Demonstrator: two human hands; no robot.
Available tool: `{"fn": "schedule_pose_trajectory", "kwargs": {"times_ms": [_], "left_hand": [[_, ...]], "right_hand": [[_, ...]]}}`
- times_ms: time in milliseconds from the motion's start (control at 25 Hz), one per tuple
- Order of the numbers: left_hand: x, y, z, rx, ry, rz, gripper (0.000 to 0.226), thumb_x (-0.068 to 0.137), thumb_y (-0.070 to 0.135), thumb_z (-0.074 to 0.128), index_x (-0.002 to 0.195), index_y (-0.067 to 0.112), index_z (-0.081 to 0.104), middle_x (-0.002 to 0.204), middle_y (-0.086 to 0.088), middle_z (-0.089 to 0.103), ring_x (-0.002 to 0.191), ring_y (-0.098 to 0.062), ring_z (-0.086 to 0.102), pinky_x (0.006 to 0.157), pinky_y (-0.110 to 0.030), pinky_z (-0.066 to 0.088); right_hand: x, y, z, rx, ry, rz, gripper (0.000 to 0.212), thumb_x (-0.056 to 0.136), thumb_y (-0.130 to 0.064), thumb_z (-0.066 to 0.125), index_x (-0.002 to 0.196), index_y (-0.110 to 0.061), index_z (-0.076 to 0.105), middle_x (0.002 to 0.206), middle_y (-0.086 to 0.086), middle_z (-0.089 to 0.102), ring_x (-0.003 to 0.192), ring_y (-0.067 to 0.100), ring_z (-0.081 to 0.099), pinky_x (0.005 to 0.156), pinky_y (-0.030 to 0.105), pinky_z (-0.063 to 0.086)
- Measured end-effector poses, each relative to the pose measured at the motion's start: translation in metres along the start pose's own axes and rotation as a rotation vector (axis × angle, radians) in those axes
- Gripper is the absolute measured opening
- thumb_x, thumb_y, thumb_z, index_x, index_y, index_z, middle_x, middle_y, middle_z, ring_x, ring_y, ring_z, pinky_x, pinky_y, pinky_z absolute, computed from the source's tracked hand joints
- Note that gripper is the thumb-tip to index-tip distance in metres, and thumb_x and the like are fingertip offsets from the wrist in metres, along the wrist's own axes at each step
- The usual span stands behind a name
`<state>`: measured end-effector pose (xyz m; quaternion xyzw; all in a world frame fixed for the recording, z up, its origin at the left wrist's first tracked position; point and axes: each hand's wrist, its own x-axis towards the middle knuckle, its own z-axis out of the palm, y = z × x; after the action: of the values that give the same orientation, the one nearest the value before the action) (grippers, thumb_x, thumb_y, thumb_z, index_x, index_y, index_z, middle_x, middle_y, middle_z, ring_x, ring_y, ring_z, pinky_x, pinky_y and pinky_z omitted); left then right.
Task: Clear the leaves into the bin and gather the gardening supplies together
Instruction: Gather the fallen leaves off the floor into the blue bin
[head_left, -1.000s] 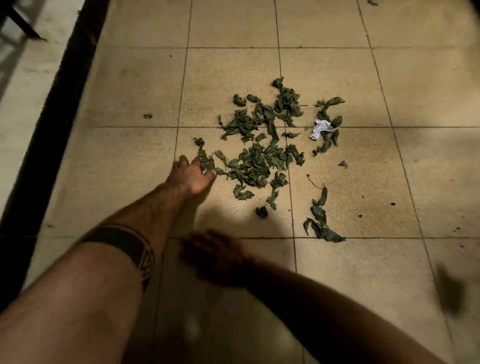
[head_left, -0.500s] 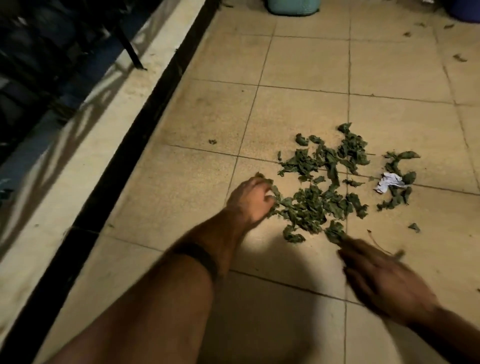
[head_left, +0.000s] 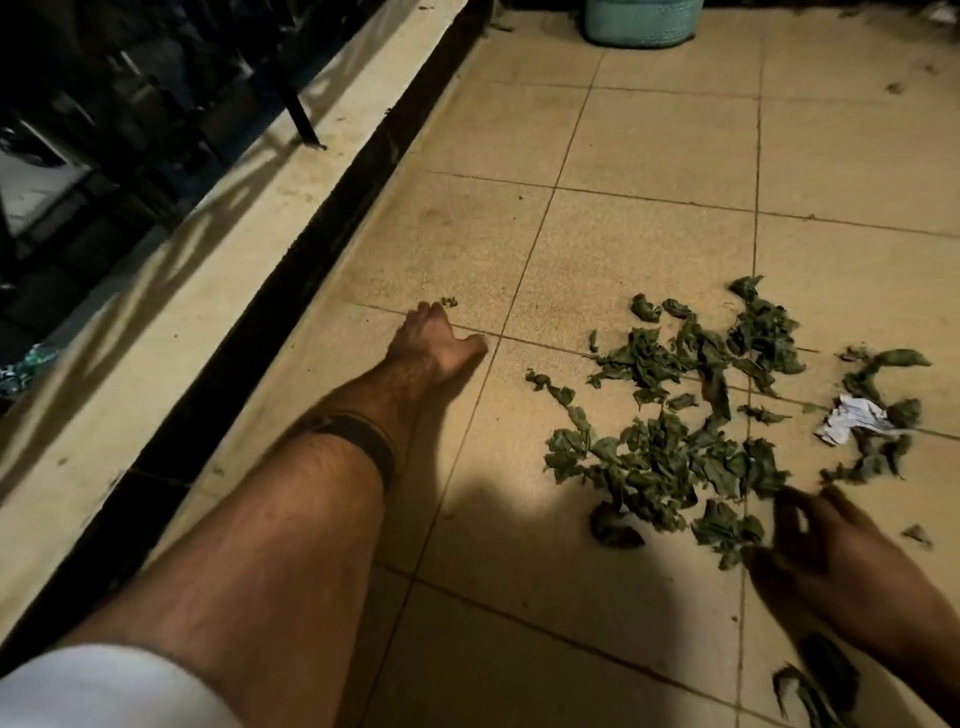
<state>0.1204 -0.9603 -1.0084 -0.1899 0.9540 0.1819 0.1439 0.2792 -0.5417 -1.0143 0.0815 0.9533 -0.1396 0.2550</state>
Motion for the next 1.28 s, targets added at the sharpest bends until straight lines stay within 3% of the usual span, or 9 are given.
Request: {"fn": "schedule_pose_trajectory", "kwargs": {"times_ms": [240, 440, 600, 720, 840, 920, 1080, 1200, 1280], "left_hand": [[0.033, 0.016, 0.010, -0.028, -0.064, 0.058, 0.100, 0.086, 0.072, 0.057, 0.160, 0.016, 0.021, 0.169, -0.004, 0.009, 0.155, -0.028, 0.013, 0.124, -0.048, 0.021], [-0.019, 0.065, 0.047, -0.086, -0.110, 0.389, 0.063, 0.104, 0.046, 0.040, 0.160, 0.022, 0.023, 0.169, 0.004, 0.009, 0.155, -0.018, 0.007, 0.123, -0.037, 0.009], [-0.076, 0.105, 0.079, -0.121, -0.184, 0.783, 0.050, 0.104, 0.042, 0.036, 0.153, 0.030, 0.039, 0.162, 0.008, 0.032, 0.148, -0.010, 0.030, 0.118, -0.030, 0.023], [-0.097, 0.116, 0.090, -0.024, -0.083, 0.820, 0.076, 0.088, 0.071, 0.037, 0.155, 0.039, 0.026, 0.165, 0.011, 0.023, 0.151, -0.012, 0.019, 0.118, -0.032, 0.015], [-0.115, 0.117, 0.108, 0.218, -0.341, 0.812, 0.127, 0.058, 0.101, 0.043, 0.155, 0.044, -0.016, 0.161, 0.015, -0.029, 0.145, -0.013, -0.031, 0.112, -0.042, -0.018], [-0.125, 0.116, 0.120, 0.456, -0.418, 0.965, 0.125, 0.064, 0.097, 0.046, 0.154, 0.042, -0.022, 0.157, 0.007, -0.038, 0.141, -0.022, -0.039, 0.110, -0.049, -0.026], [-0.102, 0.113, 0.103, 0.461, -0.206, 1.115, 0.077, 0.093, 0.074, 0.036, 0.157, 0.042, 0.008, 0.169, 0.003, 0.007, 0.154, -0.020, 0.002, 0.115, -0.040, -0.017], [-0.084, 0.118, 0.077, 0.289, -0.034, 1.029, 0.084, 0.082, 0.089, 0.026, 0.153, 0.045, 0.027, 0.159, 0.004, 0.030, 0.145, -0.020, 0.023, 0.119, -0.044, 0.002], [-0.081, 0.134, 0.075, 0.170, -0.036, 0.867, 0.099, 0.073, 0.097, 0.030, 0.156, 0.044, 0.020, 0.163, 0.004, 0.020, 0.148, -0.022, 0.017, 0.120, -0.048, 0.011]], "right_hand": [[0.010, -0.009, -0.002, -0.026, -0.020, -0.046, 0.103, 0.074, -0.055, 0.081, 0.155, -0.020, 0.029, 0.149, 0.004, 0.035, 0.123, 0.022, 0.043, 0.101, 0.039, 0.050], [0.005, -0.030, -0.017, -0.078, -0.063, -0.054, 0.072, 0.080, -0.046, 0.081, 0.136, -0.016, 0.047, 0.143, 0.008, 0.043, 0.129, 0.028, 0.047, 0.106, 0.040, 0.047], [0.018, -0.042, -0.044, -0.080, -0.083, 0.080, 0.038, 0.092, -0.037, 0.071, 0.121, -0.019, 0.055, 0.129, 0.009, 0.055, 0.105, 0.024, 0.060, 0.090, 0.036, 0.054], [0.043, -0.039, -0.064, -0.074, 0.088, 0.236, 0.030, 0.095, -0.029, 0.062, 0.120, -0.013, 0.058, 0.129, 0.016, 0.057, 0.111, 0.033, 0.058, 0.085, 0.037, 0.050], [0.064, -0.029, -0.074, 0.056, 0.249, 0.366, 0.059, 0.091, -0.028, 0.069, 0.142, -0.012, 0.043, 0.145, 0.019, 0.041, 0.128, 0.038, 0.048, 0.098, 0.047, 0.049], [0.069, -0.029, -0.068, 0.116, 0.178, 0.287, 0.065, 0.088, -0.024, 0.074, 0.144, -0.015, 0.043, 0.149, 0.016, 0.037, 0.130, 0.036, 0.048, 0.103, 0.050, 0.050], [0.067, -0.033, -0.041, 0.019, 0.211, 0.073, 0.038, 0.087, -0.023, 0.071, 0.123, -0.027, 0.058, 0.130, 0.005, 0.053, 0.109, 0.024, 0.058, 0.086, 0.046, 0.058], [0.075, -0.032, -0.052, 0.090, 0.408, 0.153, 0.031, 0.091, -0.025, 0.068, 0.120, -0.023, 0.058, 0.123, 0.007, 0.054, 0.104, 0.024, 0.058, 0.084, 0.047, 0.058], [0.086, -0.026, -0.066, 0.153, 0.452, 0.246, 0.048, 0.092, -0.026, 0.067, 0.136, -0.019, 0.050, 0.138, 0.012, 0.046, 0.122, 0.030, 0.051, 0.096, 0.050, 0.053]]}}
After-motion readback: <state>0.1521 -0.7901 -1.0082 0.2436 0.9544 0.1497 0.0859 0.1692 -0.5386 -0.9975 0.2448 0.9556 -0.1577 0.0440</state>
